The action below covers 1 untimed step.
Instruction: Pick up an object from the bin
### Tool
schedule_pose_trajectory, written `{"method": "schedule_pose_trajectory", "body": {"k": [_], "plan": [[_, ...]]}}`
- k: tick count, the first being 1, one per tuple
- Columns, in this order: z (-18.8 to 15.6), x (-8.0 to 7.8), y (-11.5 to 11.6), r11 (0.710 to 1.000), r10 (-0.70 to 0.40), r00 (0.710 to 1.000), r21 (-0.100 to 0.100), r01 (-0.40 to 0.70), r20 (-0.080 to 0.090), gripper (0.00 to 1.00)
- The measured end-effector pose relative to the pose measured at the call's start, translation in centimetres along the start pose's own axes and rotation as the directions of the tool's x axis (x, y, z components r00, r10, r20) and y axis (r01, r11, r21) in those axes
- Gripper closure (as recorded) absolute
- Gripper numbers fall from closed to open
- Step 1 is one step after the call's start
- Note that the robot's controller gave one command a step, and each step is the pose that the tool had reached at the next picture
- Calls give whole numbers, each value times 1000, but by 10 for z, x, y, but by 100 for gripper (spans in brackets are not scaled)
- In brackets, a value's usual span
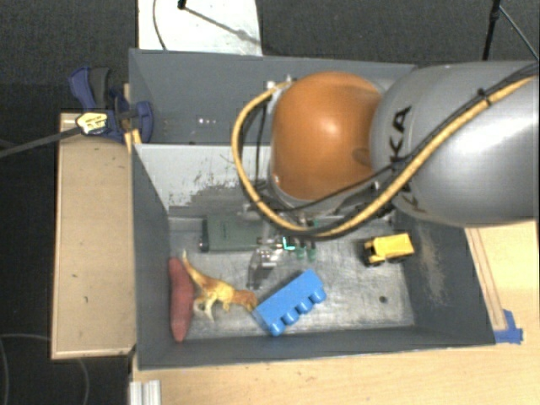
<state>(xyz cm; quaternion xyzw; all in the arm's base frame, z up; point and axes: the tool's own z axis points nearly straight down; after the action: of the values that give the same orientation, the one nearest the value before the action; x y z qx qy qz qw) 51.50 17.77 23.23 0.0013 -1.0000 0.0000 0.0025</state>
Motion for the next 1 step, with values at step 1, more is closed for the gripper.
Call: {"method": "schedule_pose_trajectory", "body": {"k": [1], "plan": [[-4, -2, -1, 1000, 5, 1000, -2, -5, 7, 0]]}}
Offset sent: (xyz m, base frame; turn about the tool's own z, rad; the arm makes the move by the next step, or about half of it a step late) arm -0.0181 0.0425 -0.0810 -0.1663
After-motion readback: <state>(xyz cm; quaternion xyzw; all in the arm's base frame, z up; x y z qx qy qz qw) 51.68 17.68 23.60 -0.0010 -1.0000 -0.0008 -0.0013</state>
